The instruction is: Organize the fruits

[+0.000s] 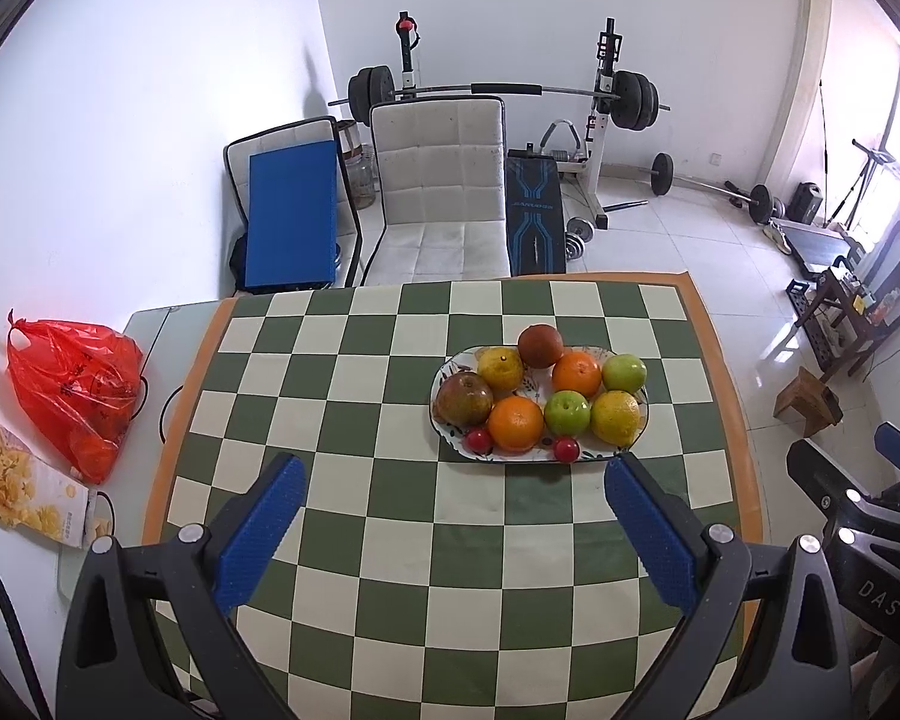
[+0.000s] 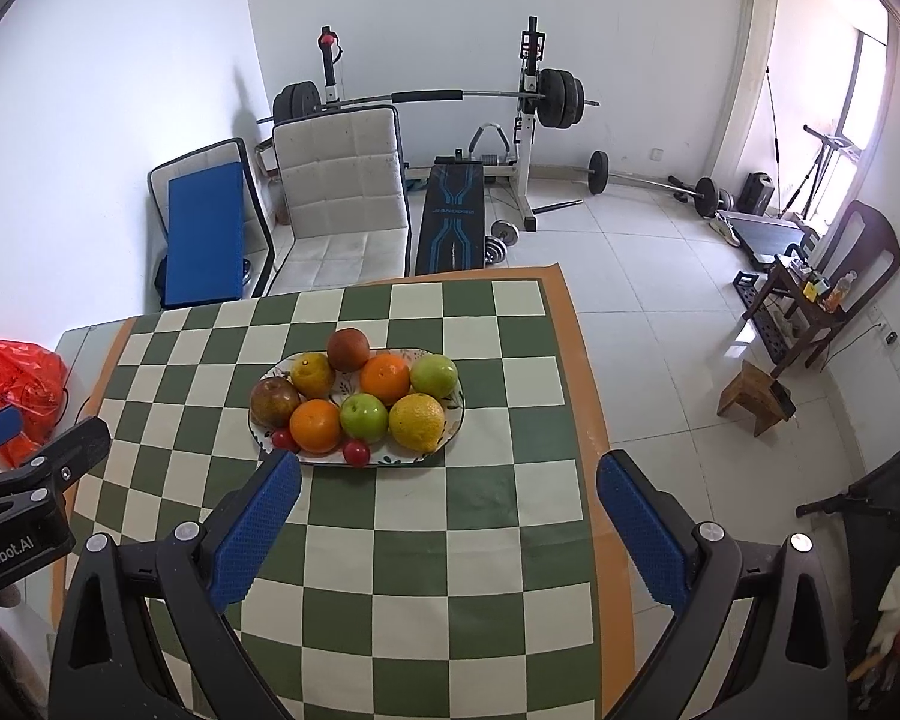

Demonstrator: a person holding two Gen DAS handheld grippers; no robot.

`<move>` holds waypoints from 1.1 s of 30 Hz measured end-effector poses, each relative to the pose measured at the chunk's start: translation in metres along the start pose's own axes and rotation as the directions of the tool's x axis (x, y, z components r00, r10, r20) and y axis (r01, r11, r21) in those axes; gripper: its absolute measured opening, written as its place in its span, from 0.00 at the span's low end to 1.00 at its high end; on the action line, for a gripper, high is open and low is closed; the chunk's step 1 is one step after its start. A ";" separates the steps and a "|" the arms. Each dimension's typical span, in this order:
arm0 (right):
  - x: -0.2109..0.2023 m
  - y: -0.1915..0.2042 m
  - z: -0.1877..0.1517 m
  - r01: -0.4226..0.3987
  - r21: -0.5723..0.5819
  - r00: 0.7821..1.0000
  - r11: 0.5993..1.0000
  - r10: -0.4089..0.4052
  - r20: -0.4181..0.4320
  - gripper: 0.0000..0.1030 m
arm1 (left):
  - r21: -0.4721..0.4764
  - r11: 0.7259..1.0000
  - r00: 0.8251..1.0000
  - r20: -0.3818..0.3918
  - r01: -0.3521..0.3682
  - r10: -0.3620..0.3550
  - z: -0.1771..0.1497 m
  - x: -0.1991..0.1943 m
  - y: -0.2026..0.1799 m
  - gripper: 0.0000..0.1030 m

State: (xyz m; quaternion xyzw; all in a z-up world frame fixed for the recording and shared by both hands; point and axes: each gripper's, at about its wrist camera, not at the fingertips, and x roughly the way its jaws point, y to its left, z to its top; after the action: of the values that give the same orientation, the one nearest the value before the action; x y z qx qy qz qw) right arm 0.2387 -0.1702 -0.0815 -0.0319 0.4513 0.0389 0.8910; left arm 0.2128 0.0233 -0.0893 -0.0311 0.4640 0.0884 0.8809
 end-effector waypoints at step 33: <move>0.003 -0.004 -0.004 0.009 0.003 1.000 1.000 -0.009 0.005 0.98 | 0.018 1.000 1.000 0.001 0.003 -0.003 -0.012 0.002 -0.003 0.99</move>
State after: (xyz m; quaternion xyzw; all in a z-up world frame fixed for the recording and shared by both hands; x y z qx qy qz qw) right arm 0.2378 -0.1746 -0.0862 -0.0324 0.4490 0.0343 0.8923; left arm 0.2046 0.0192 -0.0981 -0.0238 0.4643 0.0829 0.8815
